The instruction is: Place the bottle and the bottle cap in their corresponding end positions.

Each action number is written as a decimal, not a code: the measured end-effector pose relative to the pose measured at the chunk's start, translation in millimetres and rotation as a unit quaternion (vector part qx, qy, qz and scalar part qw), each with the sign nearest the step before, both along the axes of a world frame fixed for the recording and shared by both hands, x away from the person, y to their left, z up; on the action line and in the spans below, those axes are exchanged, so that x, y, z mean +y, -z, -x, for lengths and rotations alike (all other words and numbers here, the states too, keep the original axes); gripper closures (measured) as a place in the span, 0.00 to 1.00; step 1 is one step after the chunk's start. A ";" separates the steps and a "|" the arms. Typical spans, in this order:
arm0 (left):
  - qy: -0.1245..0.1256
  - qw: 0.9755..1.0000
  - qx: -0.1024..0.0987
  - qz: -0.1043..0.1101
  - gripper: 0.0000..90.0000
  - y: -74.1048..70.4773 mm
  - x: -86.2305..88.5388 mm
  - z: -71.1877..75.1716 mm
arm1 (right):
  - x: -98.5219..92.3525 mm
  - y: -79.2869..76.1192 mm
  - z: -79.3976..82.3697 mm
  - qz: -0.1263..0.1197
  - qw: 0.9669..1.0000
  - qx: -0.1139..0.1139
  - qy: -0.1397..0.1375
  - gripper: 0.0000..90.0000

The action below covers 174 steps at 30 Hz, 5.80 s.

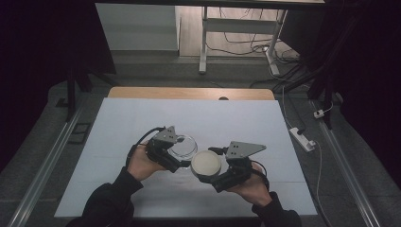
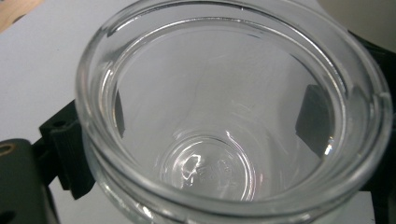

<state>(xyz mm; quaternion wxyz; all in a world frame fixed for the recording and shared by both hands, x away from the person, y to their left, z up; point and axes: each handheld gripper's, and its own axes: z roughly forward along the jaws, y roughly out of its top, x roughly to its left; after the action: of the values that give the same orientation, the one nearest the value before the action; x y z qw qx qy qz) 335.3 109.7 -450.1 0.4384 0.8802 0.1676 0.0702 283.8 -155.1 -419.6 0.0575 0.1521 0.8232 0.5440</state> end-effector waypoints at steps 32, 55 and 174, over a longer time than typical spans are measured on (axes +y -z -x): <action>-0.033 0.999 -0.016 0.002 0.07 -0.4 -13.1 -38.6 | 3.9 31.9 20.3 0.021 1.000 0.010 0.000 0.08; -0.058 0.998 -0.019 0.001 0.07 14.4 -22.6 -68.1 | 24.6 67.1 13.1 0.064 0.998 0.011 0.003 0.08; -0.081 0.995 0.051 0.017 0.00 50.4 18.0 -46.0 | 28.7 91.1 -11.2 0.118 0.992 0.037 0.026 0.01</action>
<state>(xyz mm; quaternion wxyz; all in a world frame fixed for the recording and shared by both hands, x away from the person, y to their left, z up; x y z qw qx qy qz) 381.3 127.8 -500.6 0.4369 0.8587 0.2615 0.0572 295.0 -126.4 -510.8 0.0586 0.1858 0.8788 0.4355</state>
